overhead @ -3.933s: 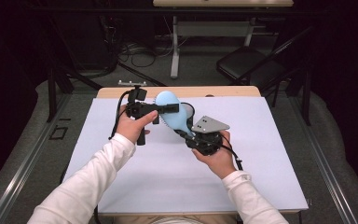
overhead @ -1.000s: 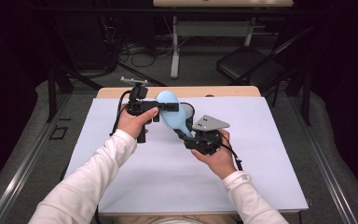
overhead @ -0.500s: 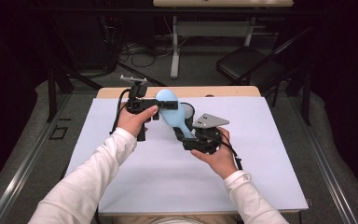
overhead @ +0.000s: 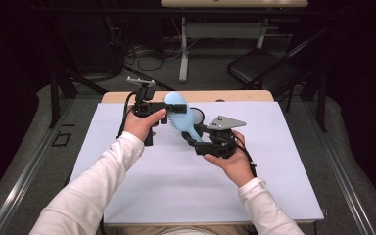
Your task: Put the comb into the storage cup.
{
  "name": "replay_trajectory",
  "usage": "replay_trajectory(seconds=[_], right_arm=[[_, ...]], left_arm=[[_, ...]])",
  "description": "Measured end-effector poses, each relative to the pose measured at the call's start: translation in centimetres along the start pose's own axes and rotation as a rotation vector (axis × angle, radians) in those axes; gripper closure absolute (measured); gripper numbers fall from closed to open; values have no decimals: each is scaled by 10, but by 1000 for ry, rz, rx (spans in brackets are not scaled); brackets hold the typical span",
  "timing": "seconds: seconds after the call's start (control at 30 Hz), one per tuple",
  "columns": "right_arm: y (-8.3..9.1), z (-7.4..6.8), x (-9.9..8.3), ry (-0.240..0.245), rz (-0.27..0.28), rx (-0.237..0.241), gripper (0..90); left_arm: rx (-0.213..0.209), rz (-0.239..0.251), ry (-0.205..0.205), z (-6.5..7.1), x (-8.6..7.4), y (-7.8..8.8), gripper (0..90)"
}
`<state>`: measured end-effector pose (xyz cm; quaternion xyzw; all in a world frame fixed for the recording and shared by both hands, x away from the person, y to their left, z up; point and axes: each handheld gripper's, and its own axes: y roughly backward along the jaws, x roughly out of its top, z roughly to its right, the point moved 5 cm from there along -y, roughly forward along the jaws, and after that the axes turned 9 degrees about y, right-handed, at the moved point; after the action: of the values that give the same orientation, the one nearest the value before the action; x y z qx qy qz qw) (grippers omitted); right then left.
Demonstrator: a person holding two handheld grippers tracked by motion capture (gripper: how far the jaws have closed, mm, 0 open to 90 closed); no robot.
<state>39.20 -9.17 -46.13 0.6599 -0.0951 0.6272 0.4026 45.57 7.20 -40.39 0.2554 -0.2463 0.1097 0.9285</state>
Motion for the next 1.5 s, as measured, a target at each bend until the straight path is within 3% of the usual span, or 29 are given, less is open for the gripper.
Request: replay_trajectory(seconds=[0.5,0.97,1.23,1.5], right_arm=[[6,8,0,-11,-6,-30,292],[15,14,1,-38,-3,-67,137],[19,18,0,-49,-10,-93,0],[22,22,-1,-65,-18,-110,0]], left_arm=[[9,6,-27,0,8,-1,487],[18,19,-44,0,16,-4,486],[28,26,-51,0,21,-6,486],[27,37,-61,0,27,-11,486]])
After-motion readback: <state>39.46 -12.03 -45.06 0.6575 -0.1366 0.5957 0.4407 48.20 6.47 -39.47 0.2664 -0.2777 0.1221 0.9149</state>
